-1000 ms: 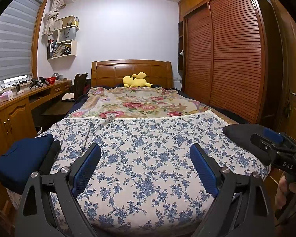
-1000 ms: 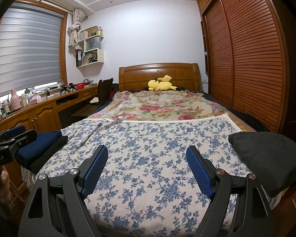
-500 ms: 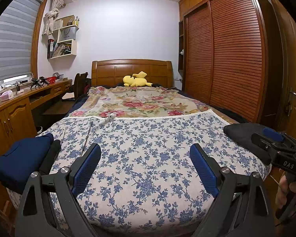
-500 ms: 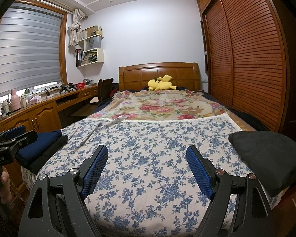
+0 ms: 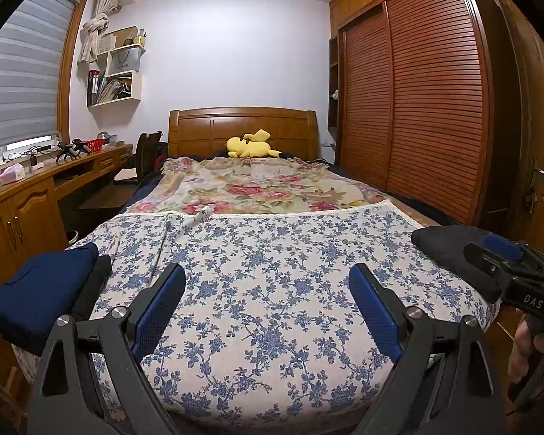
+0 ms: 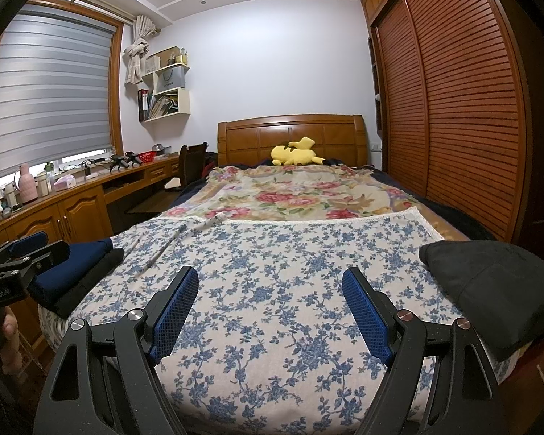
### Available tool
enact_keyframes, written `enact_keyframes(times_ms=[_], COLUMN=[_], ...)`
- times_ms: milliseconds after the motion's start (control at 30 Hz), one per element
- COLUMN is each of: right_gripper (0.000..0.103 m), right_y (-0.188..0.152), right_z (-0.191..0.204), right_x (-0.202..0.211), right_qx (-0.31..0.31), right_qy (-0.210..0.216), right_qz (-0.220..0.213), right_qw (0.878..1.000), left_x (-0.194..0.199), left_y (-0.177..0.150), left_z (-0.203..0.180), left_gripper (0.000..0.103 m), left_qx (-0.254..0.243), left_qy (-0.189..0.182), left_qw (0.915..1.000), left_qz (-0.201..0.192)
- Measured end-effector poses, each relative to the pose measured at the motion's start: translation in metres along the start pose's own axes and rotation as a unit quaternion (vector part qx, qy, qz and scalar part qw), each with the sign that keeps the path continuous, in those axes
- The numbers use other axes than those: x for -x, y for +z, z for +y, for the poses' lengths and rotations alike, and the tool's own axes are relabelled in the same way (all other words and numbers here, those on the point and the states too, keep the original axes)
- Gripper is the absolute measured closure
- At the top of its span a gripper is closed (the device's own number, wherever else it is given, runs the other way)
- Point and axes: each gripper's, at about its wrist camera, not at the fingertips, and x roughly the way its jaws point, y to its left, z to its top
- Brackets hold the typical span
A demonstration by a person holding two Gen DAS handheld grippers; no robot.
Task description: Fold large clothes
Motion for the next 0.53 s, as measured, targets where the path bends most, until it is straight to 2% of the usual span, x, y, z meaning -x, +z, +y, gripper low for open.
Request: enact_keyframes(times_ms=[533], right_gripper=[0.02], right_y=[0.0004], right_z=[0.0014], right_x=[0.0003], right_qx=[-0.001], right_qy=[-0.001], right_qz=[0.0], right_qw=[1.0], left_x=[-0.0005], left_y=[-0.0014], left_z=[0.0012], left_gripper=[0.011], left_qx=[0.0], left_qy=[-0.001], left_qw=[1.0], left_qz=[0.0])
